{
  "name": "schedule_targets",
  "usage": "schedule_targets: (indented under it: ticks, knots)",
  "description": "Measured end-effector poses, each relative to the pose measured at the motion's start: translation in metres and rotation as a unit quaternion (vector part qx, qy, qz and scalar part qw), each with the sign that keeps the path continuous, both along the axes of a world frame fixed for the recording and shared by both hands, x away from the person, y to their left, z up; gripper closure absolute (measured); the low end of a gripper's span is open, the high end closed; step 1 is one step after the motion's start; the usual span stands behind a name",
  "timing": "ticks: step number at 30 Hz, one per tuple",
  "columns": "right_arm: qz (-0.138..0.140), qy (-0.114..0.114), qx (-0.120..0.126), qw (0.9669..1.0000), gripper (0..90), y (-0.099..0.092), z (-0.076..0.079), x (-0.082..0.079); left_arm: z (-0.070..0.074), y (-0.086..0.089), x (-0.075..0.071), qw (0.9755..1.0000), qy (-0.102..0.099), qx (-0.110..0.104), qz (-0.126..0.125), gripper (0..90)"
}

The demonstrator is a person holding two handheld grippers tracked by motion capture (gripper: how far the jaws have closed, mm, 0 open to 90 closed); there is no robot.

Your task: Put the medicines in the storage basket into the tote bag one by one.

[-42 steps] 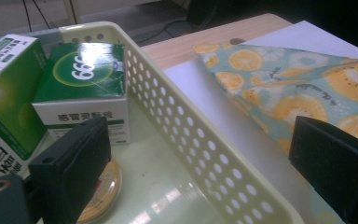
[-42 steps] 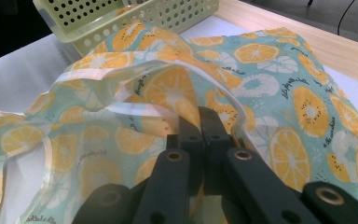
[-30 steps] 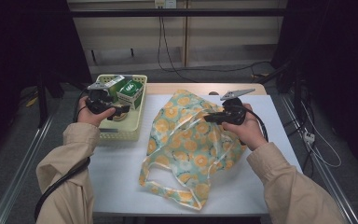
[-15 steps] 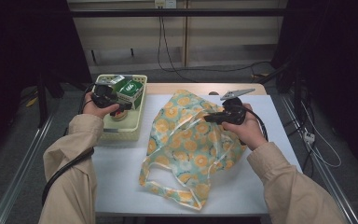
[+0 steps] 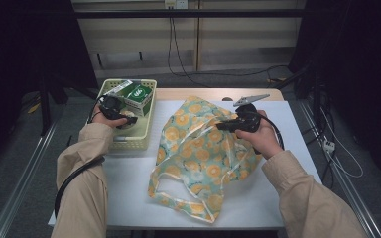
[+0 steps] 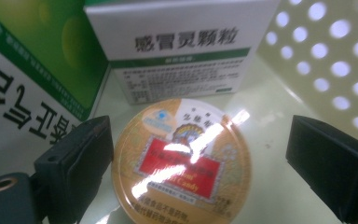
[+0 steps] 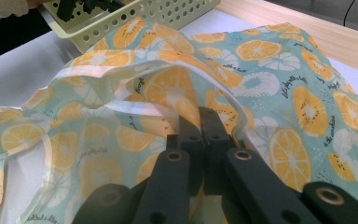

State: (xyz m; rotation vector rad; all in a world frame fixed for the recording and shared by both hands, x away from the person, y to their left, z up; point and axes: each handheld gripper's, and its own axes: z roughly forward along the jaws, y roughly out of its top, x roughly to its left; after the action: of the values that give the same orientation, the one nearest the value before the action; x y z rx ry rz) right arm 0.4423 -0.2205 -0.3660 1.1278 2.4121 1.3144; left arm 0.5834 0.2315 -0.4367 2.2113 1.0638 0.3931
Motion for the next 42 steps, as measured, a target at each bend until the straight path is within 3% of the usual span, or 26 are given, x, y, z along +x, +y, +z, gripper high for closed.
schedule_targets:
  ticks: [3, 8, 12, 13, 17, 19, 20, 23, 24, 25, 27, 31, 32, 38, 42]
  knots:
    - [0.001, 0.001, 0.000, 1.0000, 89.8, 0.001, -0.001, 0.001, -0.004, 0.000, 0.001, 0.9998, 0.011, 0.011, 0.009, 8.2]
    - [0.002, 0.001, 0.000, 1.0000, 89.8, 0.003, -0.001, 0.000, -0.008, -0.005, 0.001, 0.9981, 0.033, 0.051, 0.011, 15.3]
    - [0.001, -0.002, 0.001, 1.0000, 89.8, 0.003, 0.001, -0.002, -0.005, -0.008, 0.000, 0.9962, 0.036, 0.076, 0.022, 20.4]
    - [0.001, -0.003, 0.000, 1.0000, 89.8, 0.002, 0.002, -0.002, -0.003, -0.008, 0.000, 0.9965, 0.031, 0.074, 0.025, 20.4]
    - [0.000, -0.002, 0.000, 1.0000, 89.8, 0.000, 0.002, -0.003, 0.011, -0.005, -0.003, 0.9988, 0.016, 0.016, 0.044, 20.5]
    - [0.000, -0.001, -0.002, 1.0000, 89.8, 0.000, 0.001, -0.003, 0.019, -0.005, -0.006, 0.9993, -0.001, 0.015, 0.035, 20.6]
    - [0.001, -0.001, -0.002, 1.0000, 89.8, 0.000, 0.001, -0.002, 0.024, -0.007, -0.007, 0.9992, 0.008, 0.015, 0.036, 20.6]
    - [0.002, 0.001, -0.004, 1.0000, 89.8, 0.002, -0.002, -0.001, 0.039, -0.013, -0.011, 0.9995, -0.007, 0.000, 0.032, 20.6]
    - [0.001, 0.002, -0.006, 1.0000, 89.8, 0.003, -0.002, 0.000, 0.039, -0.013, -0.011, 0.9995, -0.007, 0.000, 0.032, 20.6]
    - [0.000, 0.003, -0.006, 1.0000, 89.8, 0.004, -0.003, 0.000, 0.049, -0.018, -0.013, 0.9997, -0.002, -0.012, 0.022, 20.6]
    - [-0.002, 0.004, -0.008, 1.0000, 89.8, 0.004, -0.004, 0.001, 0.057, -0.022, -0.017, 0.9999, 0.005, -0.008, 0.011, 20.6]
    - [-0.002, 0.006, -0.012, 0.9999, 89.8, 0.006, -0.004, 0.002, 0.068, -0.026, -0.025, 0.9994, 0.011, -0.033, 0.007, 20.6]
    - [-0.002, 0.005, -0.013, 0.9999, 89.8, 0.006, -0.004, 0.002, 0.073, -0.027, -0.031, 0.9991, 0.013, -0.040, -0.005, 20.6]
    - [-0.006, 0.008, -0.011, 0.9999, 89.8, 0.007, -0.007, 0.004, 0.080, -0.032, -0.047, 0.9988, 0.020, -0.031, -0.032, 20.6]
    - [-0.004, 0.007, -0.009, 0.9999, 89.7, 0.010, -0.006, 0.004, 0.087, -0.043, -0.062, 0.9977, 0.023, -0.041, -0.049, 20.7]
